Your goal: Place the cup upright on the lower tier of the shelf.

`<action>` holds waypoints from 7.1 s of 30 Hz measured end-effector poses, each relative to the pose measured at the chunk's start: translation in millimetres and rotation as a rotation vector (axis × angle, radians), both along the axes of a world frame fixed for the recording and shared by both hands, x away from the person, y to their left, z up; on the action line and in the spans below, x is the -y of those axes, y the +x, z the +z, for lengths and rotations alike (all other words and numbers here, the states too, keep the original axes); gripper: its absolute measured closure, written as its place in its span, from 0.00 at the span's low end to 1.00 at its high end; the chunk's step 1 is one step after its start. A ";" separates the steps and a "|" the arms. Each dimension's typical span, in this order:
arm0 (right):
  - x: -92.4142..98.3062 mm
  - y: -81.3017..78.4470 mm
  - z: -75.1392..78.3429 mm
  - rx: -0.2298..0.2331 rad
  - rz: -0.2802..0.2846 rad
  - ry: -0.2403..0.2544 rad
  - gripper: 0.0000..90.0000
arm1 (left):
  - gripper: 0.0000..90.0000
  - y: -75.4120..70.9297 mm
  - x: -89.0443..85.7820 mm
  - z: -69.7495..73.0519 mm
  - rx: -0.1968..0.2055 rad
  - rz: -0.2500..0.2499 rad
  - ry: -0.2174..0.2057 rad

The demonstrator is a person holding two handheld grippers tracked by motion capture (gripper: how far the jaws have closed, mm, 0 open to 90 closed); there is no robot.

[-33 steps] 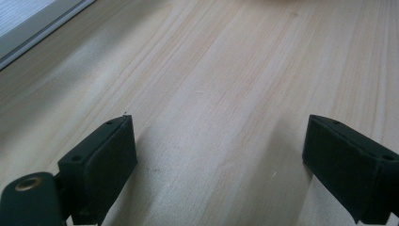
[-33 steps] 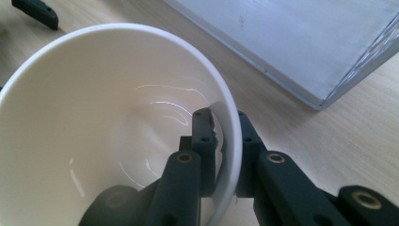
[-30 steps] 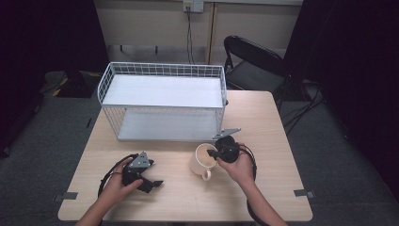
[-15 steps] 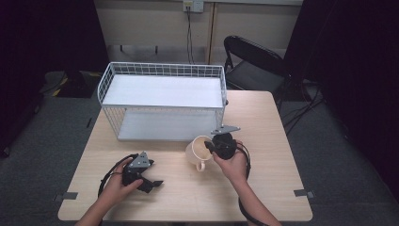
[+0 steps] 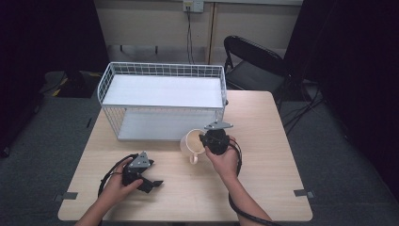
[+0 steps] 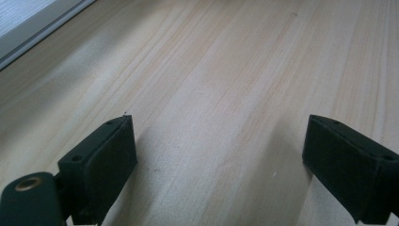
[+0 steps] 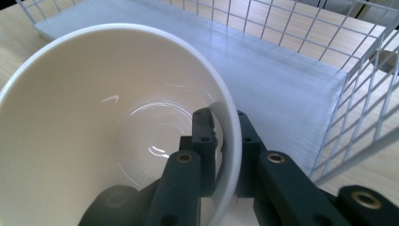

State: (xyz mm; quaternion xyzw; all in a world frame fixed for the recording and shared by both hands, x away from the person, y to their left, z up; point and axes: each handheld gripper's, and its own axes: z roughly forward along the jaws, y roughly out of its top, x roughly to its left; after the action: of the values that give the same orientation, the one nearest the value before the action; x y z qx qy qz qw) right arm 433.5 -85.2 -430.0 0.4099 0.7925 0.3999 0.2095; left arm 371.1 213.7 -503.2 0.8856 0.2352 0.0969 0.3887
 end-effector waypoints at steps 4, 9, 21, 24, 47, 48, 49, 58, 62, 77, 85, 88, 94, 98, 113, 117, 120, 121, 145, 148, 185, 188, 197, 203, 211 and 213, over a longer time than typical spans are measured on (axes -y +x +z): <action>-6.3 3.0 -1.1 0.012 -0.013 0.017 0.93 | 0.11 0.0 0.0 0.0 0.000 0.000 -0.001; -15.1 5.5 -3.5 0.024 -0.027 0.011 0.93 | 0.11 0.3 -0.4 0.3 0.001 -0.005 0.006; -27.7 9.2 -5.0 0.070 -0.073 0.036 0.93 | 0.11 0.0 0.0 0.0 0.000 0.000 0.000; -32.3 8.9 -3.8 0.091 -0.079 0.026 0.93 | 0.11 0.0 0.0 0.0 0.000 -0.001 0.000; -55.1 26.4 -11.2 0.128 -0.129 0.065 0.93 | 0.11 0.0 0.0 0.0 0.000 0.000 0.000; -55.8 27.3 -11.8 0.128 -0.132 0.067 0.93 | 0.11 0.2 -0.3 0.2 0.001 -0.004 0.006; -56.4 28.3 -12.9 0.135 -0.135 0.065 0.93 | 0.11 0.0 0.0 0.0 0.000 0.000 0.000; -58.7 31.9 -22.0 0.142 -0.152 0.078 0.93 | 0.11 0.0 0.0 0.0 0.000 0.000 0.000; -59.9 33.5 -24.2 0.145 -0.166 0.076 0.93 | 0.11 -0.1 0.0 0.0 0.000 0.000 -0.001; -63.9 39.9 -28.7 0.177 -0.194 0.079 0.93 | 0.11 -0.1 0.1 0.0 0.000 0.000 0.000; -65.4 43.3 -30.2 0.182 -0.217 0.090 0.92 | 0.11 -0.4 0.0 0.0 0.001 0.002 0.000; -65.2 43.7 -30.1 0.180 -0.215 0.088 0.92 | 0.11 -0.4 0.0 0.0 0.001 0.002 -0.001; -62.3 43.3 -31.4 0.173 -0.219 0.106 0.92 | 0.11 -0.4 0.0 0.0 0.001 0.002 0.000; -61.0 43.1 -32.4 0.173 -0.224 0.115 0.91 | 0.11 -0.4 0.1 -0.1 0.001 0.002 -0.001; -58.6 44.7 -31.9 0.177 -0.250 0.119 0.78 | 0.11 -0.4 0.0 0.0 0.000 0.002 -0.001; -56.7 43.9 -31.1 0.184 -0.255 0.132 0.74 | 0.11 -0.4 0.0 0.0 0.000 0.002 -0.001; -55.7 44.2 -30.5 0.183 -0.255 0.137 0.71 | 0.11 -0.4 0.1 0.0 0.000 0.002 -0.001; -55.4 44.2 -30.2 0.182 -0.253 0.139 0.70 | 0.11 -0.4 0.1 -0.1 0.000 0.002 -0.001; -56.4 45.6 -27.3 0.170 -0.246 0.170 0.46 | 0.11 -0.3 0.0 0.0 0.000 0.002 0.000; -55.8 45.1 -25.6 0.182 -0.242 0.176 0.43 | 0.11 -0.3 0.0 0.0 0.000 0.002 0.000; -48.1 25.9 -1.0 0.160 -0.106 0.251 0.28 | 0.11 -0.3 0.0 0.0 0.000 0.001 -0.001; -44.1 22.7 -1.7 0.153 -0.095 0.243 0.28 | 0.11 -0.3 0.0 0.0 0.000 0.001 -0.001; -41.5 20.0 -9.7 0.128 -0.070 0.200 0.29 | 0.11 -0.3 0.0 -0.1 0.000 0.001 -0.001; -45.4 21.6 -18.0 0.130 -0.058 0.171 0.39 | 0.11 -0.3 0.0 0.0 0.000 0.001 -0.001; -53.2 24.5 -26.4 0.144 -0.050 0.134 0.54 | 0.11 -0.3 0.0 0.0 0.000 0.001 -0.001; -56.5 26.4 -28.6 0.152 -0.051 0.120 0.56 | 0.11 -0.3 0.0 -0.1 0.000 0.001 -0.001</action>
State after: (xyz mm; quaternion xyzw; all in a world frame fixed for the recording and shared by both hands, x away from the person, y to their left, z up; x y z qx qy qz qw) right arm 459.9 -28.7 -458.6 0.4100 0.7383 0.4713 0.2543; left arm 370.8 213.7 -503.3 0.8853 0.2358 0.0970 0.3889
